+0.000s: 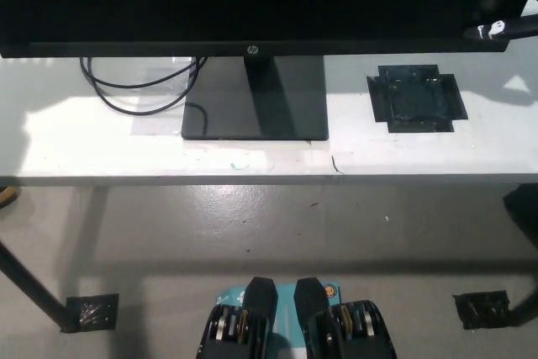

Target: The monitor is placed at the center of the table and the robot uses both its hand to grab the left and right sides of the monitor to tilt the angle of the monitor downwards

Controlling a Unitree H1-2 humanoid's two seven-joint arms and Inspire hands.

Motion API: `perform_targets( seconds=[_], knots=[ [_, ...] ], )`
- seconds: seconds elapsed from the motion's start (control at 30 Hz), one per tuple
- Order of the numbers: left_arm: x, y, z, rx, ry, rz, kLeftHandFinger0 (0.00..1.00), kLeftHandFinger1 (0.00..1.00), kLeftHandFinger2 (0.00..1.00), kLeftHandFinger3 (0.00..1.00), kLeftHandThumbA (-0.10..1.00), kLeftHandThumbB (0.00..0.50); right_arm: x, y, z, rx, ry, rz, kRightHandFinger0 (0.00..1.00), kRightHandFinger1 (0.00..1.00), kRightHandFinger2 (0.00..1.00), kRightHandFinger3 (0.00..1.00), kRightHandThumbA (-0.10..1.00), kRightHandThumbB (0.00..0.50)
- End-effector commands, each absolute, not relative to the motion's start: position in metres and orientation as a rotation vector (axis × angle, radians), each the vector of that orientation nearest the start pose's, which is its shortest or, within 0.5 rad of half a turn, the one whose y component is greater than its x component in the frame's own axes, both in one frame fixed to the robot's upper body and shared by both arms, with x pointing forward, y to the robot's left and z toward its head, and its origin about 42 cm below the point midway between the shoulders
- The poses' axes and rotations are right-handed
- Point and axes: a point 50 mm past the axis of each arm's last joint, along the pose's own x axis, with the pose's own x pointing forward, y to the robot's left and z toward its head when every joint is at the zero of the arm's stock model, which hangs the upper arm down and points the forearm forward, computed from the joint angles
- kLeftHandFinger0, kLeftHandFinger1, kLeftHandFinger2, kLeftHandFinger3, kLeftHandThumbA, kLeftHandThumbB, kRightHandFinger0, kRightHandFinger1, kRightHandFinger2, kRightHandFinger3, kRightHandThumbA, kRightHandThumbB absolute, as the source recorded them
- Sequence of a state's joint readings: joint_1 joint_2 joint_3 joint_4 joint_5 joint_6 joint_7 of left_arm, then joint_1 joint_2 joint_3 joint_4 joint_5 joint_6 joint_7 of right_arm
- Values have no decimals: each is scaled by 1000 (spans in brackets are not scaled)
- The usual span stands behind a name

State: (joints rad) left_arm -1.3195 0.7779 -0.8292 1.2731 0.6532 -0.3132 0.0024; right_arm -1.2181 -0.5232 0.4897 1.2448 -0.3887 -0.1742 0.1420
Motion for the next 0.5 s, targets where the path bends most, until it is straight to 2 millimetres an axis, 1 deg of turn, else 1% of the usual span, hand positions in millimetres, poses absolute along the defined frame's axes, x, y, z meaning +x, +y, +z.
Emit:
perform_targets(
  seconds=[0.0, 0.07, 0.1, 0.13, 0.2, 0.23, 0.33, 0.37, 0.4, 0.47],
  knots=[
    [579, 364, 479, 2120, -407, 172, 1000, 1000, 1000, 1000, 850, 500, 598, -255, 445, -1558, -567, -221, 1000, 1000, 1000, 1000, 596, 500],
    [579, 360, 481, 2117, -454, 218, 1000, 1000, 1000, 1000, 737, 500, 598, -254, 446, -1583, -607, -279, 1000, 1000, 1000, 1000, 561, 500],
    [579, 360, 481, 2116, -455, 220, 1000, 1000, 1000, 1000, 731, 500, 598, -254, 446, -1583, -609, -281, 1000, 1000, 1000, 1000, 559, 500],
    [579, 360, 481, 2117, -456, 220, 1000, 1000, 1000, 1000, 729, 500, 598, -254, 446, -1584, -611, -283, 1000, 1000, 1000, 1000, 559, 500],
    [580, 355, 491, 2185, -512, 303, 1000, 1000, 1000, 1000, 753, 500, 597, -250, 453, -1665, -658, -396, 1000, 1000, 1000, 1000, 617, 500],
    [580, 353, 493, 2218, -510, 332, 1000, 1000, 1000, 1000, 777, 500, 596, -249, 455, -1693, -677, -437, 1000, 1000, 1000, 1000, 597, 500],
    [581, 353, 493, 2222, -511, 335, 1000, 1000, 1000, 1000, 781, 500, 596, -249, 455, -1695, -682, -443, 1000, 1000, 1000, 1000, 593, 500],
    [581, 349, 494, 2218, -524, 341, 1000, 1000, 1000, 1000, 800, 500, 596, -248, 454, -1676, -682, -453, 1000, 1000, 1000, 1000, 566, 476],
    [582, 343, 494, 2213, -545, 349, 1000, 1000, 1000, 1000, 807, 500, 596, -246, 453, -1647, -680, -469, 1000, 1000, 1000, 1000, 545, 474],
    [582, 343, 494, 2214, -546, 349, 1000, 1000, 1000, 1000, 809, 500, 596, -246, 453, -1647, -682, -470, 1000, 1000, 1000, 1000, 544, 477]
  ],
)
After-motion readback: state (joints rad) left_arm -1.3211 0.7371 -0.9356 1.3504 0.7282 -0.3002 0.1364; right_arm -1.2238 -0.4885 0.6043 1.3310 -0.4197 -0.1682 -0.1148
